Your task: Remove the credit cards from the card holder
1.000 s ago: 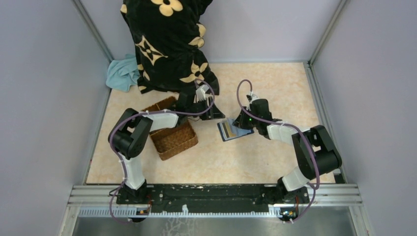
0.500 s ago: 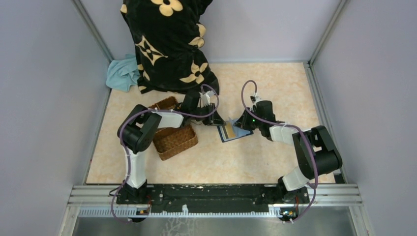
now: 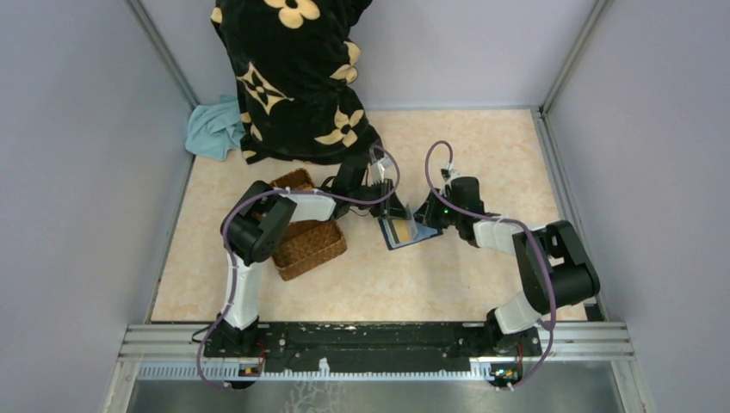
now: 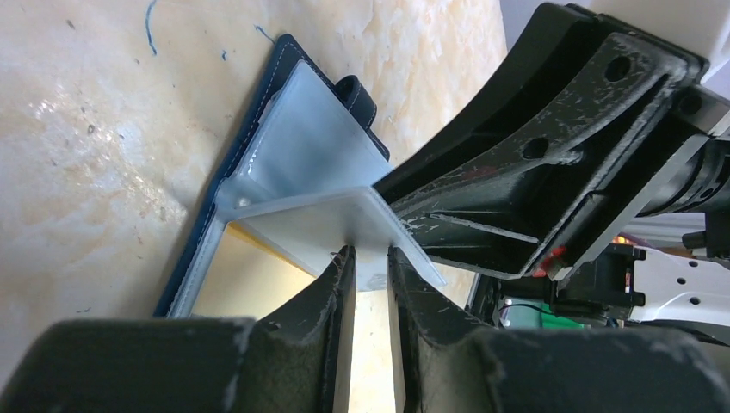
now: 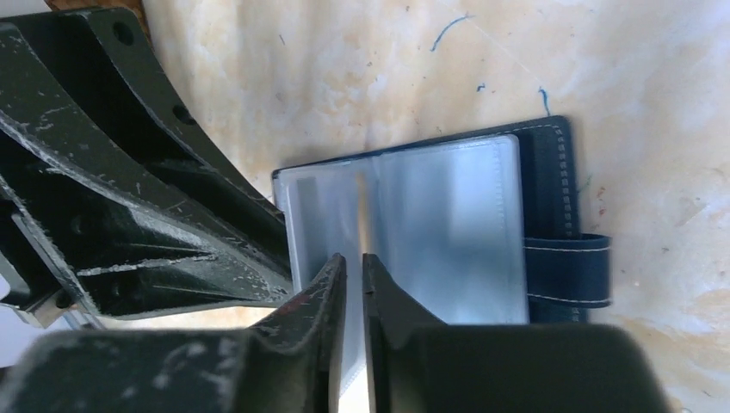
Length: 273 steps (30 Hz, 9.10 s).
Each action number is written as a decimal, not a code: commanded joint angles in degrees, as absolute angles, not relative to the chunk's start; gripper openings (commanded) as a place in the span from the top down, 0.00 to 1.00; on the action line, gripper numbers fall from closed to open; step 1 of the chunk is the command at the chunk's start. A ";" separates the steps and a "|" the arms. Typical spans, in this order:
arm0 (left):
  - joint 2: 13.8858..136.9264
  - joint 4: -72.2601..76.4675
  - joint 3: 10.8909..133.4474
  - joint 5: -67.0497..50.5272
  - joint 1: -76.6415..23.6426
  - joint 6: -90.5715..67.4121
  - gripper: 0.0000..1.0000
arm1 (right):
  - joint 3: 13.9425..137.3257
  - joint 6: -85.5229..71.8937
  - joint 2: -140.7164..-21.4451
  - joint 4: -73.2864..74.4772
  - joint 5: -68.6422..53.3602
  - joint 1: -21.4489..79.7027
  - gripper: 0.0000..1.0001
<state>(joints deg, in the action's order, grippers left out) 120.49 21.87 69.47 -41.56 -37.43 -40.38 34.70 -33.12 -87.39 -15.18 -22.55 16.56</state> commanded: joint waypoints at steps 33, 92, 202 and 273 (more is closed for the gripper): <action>112.80 21.55 62.95 -27.68 -37.66 -33.48 0.71 | 33.62 -29.87 -81.81 -14.51 -18.44 15.71 1.00; 103.10 32.75 50.46 -11.38 -46.15 -39.42 0.28 | 29.82 -31.31 -87.09 -13.62 -12.33 15.71 1.00; 103.72 73.05 41.58 -39.50 -33.43 -61.34 1.00 | 18.54 -43.81 -73.75 -59.26 -42.12 13.62 0.52; 105.33 83.42 42.24 -52.38 -28.40 -57.93 1.00 | 20.23 -40.70 -74.64 -52.71 -50.48 16.98 0.88</action>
